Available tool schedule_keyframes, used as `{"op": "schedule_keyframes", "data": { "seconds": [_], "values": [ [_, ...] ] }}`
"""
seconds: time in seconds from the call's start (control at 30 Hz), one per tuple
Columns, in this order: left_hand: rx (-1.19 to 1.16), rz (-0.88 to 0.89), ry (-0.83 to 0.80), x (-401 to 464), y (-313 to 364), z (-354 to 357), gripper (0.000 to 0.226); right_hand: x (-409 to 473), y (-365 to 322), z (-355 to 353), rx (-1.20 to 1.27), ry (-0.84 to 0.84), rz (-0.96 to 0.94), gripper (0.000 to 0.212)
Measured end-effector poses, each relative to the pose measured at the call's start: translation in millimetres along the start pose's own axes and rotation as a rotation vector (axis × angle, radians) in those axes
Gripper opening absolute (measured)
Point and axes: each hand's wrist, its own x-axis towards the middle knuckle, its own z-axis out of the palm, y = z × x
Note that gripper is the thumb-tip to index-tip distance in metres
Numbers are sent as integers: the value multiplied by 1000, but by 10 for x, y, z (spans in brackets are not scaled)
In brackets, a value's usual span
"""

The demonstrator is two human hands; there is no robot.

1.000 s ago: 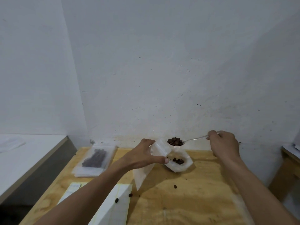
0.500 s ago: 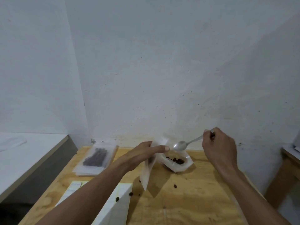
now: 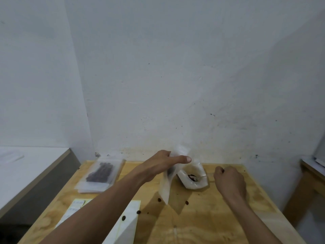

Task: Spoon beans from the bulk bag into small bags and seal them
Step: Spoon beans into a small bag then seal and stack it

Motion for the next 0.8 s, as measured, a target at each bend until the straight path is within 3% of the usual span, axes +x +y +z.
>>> {"op": "schedule_keyframes", "data": {
  "seconds": [0.17,0.4,0.43,0.57,0.8],
  "values": [
    [50,-56,9,-42,-175,-73,53,3,57,3,185,-84,87,40],
    [144,-47,77,0,-277,-164,105,70,-165,-315,218,-27,-6,40],
    [173,-32,98,1,-282,-184,103,94,-194,-363,230,-20,-13,40],
    [195,67,109,-33,-292,-230,48,196,-315,-525,277,1,-21,40],
    [175,53,137,-116,-314,-260,34,64,-638,-567,292,-12,-176,38]
  ]
}}
